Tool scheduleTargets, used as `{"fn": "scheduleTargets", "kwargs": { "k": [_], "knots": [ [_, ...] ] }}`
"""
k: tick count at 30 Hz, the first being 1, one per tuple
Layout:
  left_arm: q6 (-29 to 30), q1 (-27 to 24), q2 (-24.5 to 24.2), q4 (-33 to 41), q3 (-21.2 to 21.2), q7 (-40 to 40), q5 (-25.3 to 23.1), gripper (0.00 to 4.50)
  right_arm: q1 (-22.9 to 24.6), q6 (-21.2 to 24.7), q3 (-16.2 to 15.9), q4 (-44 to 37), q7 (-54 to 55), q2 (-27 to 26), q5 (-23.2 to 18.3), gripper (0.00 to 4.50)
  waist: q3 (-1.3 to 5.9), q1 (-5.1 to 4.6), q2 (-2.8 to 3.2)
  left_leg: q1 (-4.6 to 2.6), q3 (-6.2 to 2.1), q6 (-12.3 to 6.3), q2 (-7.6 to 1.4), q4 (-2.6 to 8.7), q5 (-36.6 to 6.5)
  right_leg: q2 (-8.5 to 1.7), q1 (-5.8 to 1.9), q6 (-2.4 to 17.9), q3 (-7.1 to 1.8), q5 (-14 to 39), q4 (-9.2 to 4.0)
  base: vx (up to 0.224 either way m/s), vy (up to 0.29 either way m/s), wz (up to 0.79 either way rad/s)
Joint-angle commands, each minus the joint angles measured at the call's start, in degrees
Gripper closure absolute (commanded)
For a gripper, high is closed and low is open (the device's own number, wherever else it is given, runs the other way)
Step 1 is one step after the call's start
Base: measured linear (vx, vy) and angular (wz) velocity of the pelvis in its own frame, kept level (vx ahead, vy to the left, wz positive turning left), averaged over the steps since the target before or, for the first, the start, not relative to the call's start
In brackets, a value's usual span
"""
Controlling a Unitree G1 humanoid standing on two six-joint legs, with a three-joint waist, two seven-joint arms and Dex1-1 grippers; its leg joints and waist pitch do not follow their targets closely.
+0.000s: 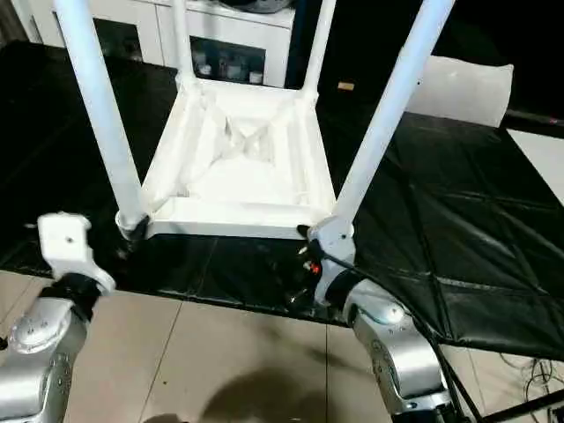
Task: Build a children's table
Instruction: Flip table
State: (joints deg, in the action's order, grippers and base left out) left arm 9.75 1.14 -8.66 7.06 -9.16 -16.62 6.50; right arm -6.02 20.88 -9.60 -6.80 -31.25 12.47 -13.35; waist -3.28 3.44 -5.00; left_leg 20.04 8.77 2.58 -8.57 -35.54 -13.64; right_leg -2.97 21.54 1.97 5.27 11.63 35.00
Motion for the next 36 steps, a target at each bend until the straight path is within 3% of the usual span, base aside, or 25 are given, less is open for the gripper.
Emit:
{"fn": "scheduleTargets", "kwargs": {
  "k": [1,3,7,9,10,13,15,18,20,22,23,26,27,36],
  "knots": [
    [-1.1,2.6,-0.5,-2.5,0.1,-0.3,-0.3,0.78,-0.4,0.0,-0.7,-1.1,-2.5,0.9,-1.2,0.00,2.47,-0.14,0.62,-0.09,-2.10,-1.84,-5.83,5.70,-7.9,-6.98,-2.10,7.9,-4.71,11.6,-4.55,0.000,0.000,0.00],
    [-2.1,5.0,-1.3,-6.0,-0.1,-0.3,-0.7,0.65,-0.4,0.1,-1.4,-1.3,-4.5,1.3,-2.2,0.00,2.43,-0.10,0.45,-0.10,-2.13,-1.73,-5.71,5.68,-8.3,-7.08,-2.13,7.6,-4.72,12.5,-4.71,0.000,0.000,0.00],
    [-4.0,10.3,-3.7,-14.1,-1.2,-0.6,-0.8,0.65,-1.1,-0.2,-2.2,-0.4,-6.4,1.9,-2.7,0.00,2.79,-0.06,1.01,-0.40,-2.18,-1.33,-5.61,5.55,-6.9,-6.94,-2.11,7.4,-4.65,9.2,-4.43,0.000,0.000,0.00],
    [-4.3,12.7,-4.6,-17.5,-1.4,-1.7,0.0,0.65,-1.7,-0.6,-2.1,0.3,-6.9,1.9,-2.3,0.00,2.85,-0.03,1.40,-0.23,-2.31,-1.03,-5.71,5.60,-6.5,-7.11,-2.30,8.3,-4.62,7.6,-4.11,0.000,0.000,0.00],
    [-4.6,13.5,-4.7,-18.3,-1.3,-2.3,0.3,0.65,-1.8,-0.5,-2.0,0.3,-7.0,1.9,-2.4,0.00,2.96,-0.04,1.21,-0.29,-2.27,-0.91,-5.72,5.53,-6.2,-7.17,-2.37,8.8,-4.61,6.5,-3.97,0.000,0.000,0.00],
    [-5.2,15.7,-5.3,-21.4,-0.5,-5.0,1.1,0.65,-2.6,-2.1,-2.5,2.5,-7.0,1.4,-1.3,0.00,3.09,0.14,1.38,-0.33,-2.18,-0.77,-5.80,5.43,-5.1,-7.32,-2.41,10.6,-4.56,3.6,-3.58,0.000,0.000,0.00],
    [-5.5,16.0,-5.3,-22.0,-0.4,-5.2,1.1,1.00,-2.6,-2.4,-2.8,2.9,-6.8,1.4,-0.8,0.00,3.07,0.15,1.42,-0.31,-2.10,-0.67,-5.75,5.43,-5.2,-7.30,-2.41,11.0,-4.55,3.3,-3.62,0.000,0.000,0.00],
    [-6.3,16.9,-4.5,-23.8,-0.8,-5.2,2.2,1.14,-3.0,-1.5,-3.2,3.4,-6.2,0.7,-1.1,0.00,3.09,0.13,1.29,-0.34,-1.97,-0.90,-5.77,5.35,-5.2,-7.43,-2.54,11.9,-4.59,3.2,-3.53,0.000,0.000,0.00],
    [-6.4,17.2,-4.2,-24.2,-0.6,-4.2,1.8,1.41,-3.2,-0.8,-3.4,3.1,-6.8,0.8,-1.3,0.00,3.03,0.28,2.12,-0.41,-2.20,-0.45,-6.00,5.52,-6.2,-7.35,-2.52,11.8,-4.51,3.3,-3.51,0.000,0.000,0.00],
    [-6.7,17.7,-3.6,-24.8,-1.0,-3.7,2.1,1.51,-3.3,-1.1,-3.5,3.1,-7.6,0.5,-1.7,0.00,3.04,0.31,1.63,-0.48,-2.02,-0.23,-6.01,5.47,-6.9,-7.44,-2.57,12.1,-4.59,3.3,-3.55,0.000,0.000,0.00],
    [-7.6,18.1,-3.6,-25.7,-0.8,-3.8,1.8,1.61,-3.5,-1.7,-3.7,3.4,-8.1,0.4,-1.8,0.00,2.99,0.40,1.12,-0.31,-1.97,-0.57,-5.91,5.49,-6.6,-7.57,-2.71,11.9,-4.62,4.3,-3.61,0.000,0.000,0.00],
    [-8.4,18.4,-4.0,-26.6,-0.7,-3.9,1.5,1.92,-3.9,-2.0,-4.2,4.0,-8.2,-0.1,-1.8,0.00,2.97,0.53,1.68,-0.35,-2.11,-0.57,-6.05,5.56,-6.6,-7.60,-2.60,11.3,-4.60,5.4,-3.66,0.000,0.000,0.00],
    [-8.6,18.4,-4.1,-26.9,-0.7,-3.4,1.4,2.02,-3.9,-2.1,-4.7,4.4,-8.2,-0.2,-1.6,0.00,2.97,0.50,1.36,-0.37,-2.08,-0.45,-6.11,5.58,-6.6,-7.55,-2.51,11.2,-4.57,5.2,-3.68,0.000,0.000,0.00],
    [-5.8,18.2,-3.2,-26.8,-0.9,-3.0,2.9,2.42,-5.6,-0.3,-3.2,7.0,-5.7,-1.9,-1.5,0.00,2.91,0.60,1.69,-0.40,-2.01,0.37,-6.04,5.67,-7.0,-7.62,-2.43,11.5,-4.65,5.6,-3.58,0.000,0.000,0.00]
  ]
}}
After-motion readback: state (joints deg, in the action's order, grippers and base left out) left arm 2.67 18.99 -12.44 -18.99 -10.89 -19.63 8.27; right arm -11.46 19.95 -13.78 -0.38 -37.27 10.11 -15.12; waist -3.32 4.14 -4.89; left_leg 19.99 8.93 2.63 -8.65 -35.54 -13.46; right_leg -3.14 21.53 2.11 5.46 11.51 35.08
